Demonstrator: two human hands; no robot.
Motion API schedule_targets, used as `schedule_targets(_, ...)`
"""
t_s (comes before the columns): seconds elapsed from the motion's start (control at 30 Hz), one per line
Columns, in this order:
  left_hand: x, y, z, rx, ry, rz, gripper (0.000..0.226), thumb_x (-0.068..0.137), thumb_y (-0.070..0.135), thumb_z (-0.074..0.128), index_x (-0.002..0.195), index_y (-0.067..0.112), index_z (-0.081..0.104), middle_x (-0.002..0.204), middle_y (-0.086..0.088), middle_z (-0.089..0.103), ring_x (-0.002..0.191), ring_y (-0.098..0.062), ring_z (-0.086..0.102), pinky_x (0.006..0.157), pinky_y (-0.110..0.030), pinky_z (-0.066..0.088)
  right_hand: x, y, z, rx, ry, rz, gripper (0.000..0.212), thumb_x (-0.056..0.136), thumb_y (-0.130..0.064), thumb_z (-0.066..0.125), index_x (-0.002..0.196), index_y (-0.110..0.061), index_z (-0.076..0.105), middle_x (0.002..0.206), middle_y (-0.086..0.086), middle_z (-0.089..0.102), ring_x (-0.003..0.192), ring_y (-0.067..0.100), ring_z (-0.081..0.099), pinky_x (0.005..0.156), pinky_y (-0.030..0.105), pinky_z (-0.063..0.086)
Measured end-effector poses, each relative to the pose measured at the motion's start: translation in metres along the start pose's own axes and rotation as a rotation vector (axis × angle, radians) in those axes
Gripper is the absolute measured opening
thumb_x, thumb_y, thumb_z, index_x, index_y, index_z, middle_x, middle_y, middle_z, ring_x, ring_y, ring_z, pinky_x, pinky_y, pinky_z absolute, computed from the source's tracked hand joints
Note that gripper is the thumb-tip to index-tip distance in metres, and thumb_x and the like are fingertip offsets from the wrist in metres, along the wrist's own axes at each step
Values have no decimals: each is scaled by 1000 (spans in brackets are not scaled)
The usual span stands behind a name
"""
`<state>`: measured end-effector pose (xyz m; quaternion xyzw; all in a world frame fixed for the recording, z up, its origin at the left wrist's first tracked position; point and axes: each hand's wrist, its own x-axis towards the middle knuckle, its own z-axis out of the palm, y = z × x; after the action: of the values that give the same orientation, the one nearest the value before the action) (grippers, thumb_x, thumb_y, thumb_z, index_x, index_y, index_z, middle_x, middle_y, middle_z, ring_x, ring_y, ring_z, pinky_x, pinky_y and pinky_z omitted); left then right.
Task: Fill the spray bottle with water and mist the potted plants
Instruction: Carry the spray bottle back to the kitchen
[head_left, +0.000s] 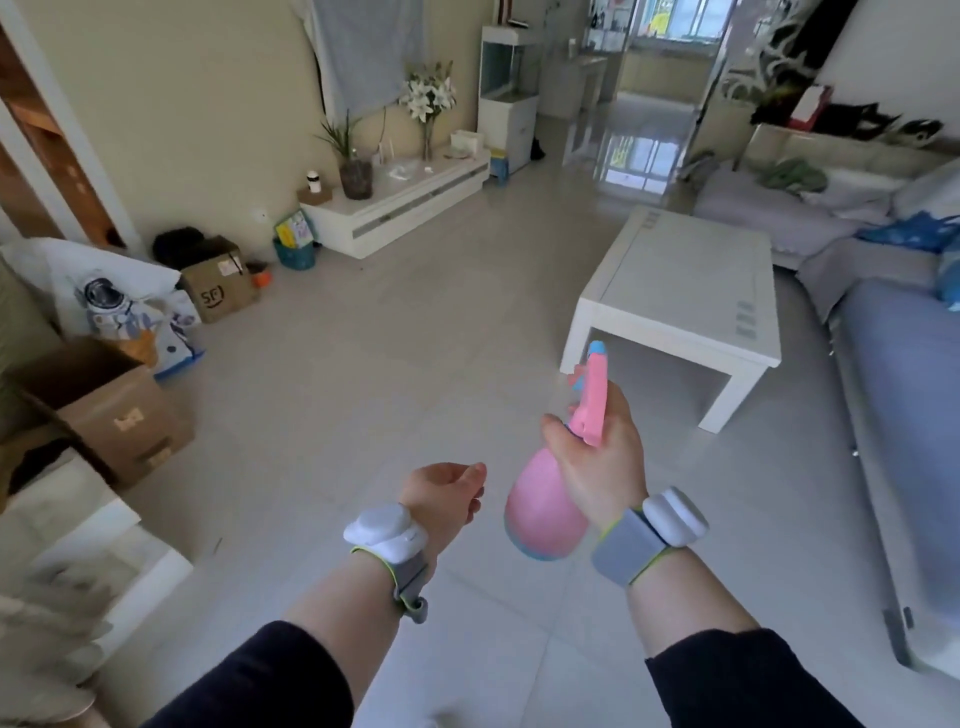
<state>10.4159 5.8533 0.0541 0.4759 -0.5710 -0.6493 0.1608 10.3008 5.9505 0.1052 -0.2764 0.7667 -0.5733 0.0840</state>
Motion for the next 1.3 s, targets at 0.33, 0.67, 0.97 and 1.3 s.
schedule_targets(0.33,247,76,31,60,-47,-9,20,89,24,63,78,9,71,70,-2,70,63,-18,60,81,-37,57,220,53,82,-55,100,36,50,79,-12,63,127,-17,50,114,5,57,111,22,54,96,35,44)
schedule_targets(0.67,475,189,94,23,-12,18,18,89,20,62,79,7,70,72,-5,69,64,-18,60,77,-35,56,486,86,141,-64,15,-53,43,81,-9,62,121,-20,50,101,0,53,97,22,54,79,29,41)
schedule_targets(0.97,668,280,109,89,24,30,19,88,21,62,72,13,68,73,-7,69,66,-20,59,78,-39,57,696,105,222,5,0,10,48,80,-9,63,125,-21,51,110,3,57,102,20,56,94,37,47)
schedule_targets(1.3,927,407,108,196,-68,76,17,88,22,63,77,12,69,77,-7,71,67,-18,62,78,-38,57,936,120,322,-10,126,45,36,79,-6,61,113,-12,53,115,-6,56,101,15,55,89,34,47)
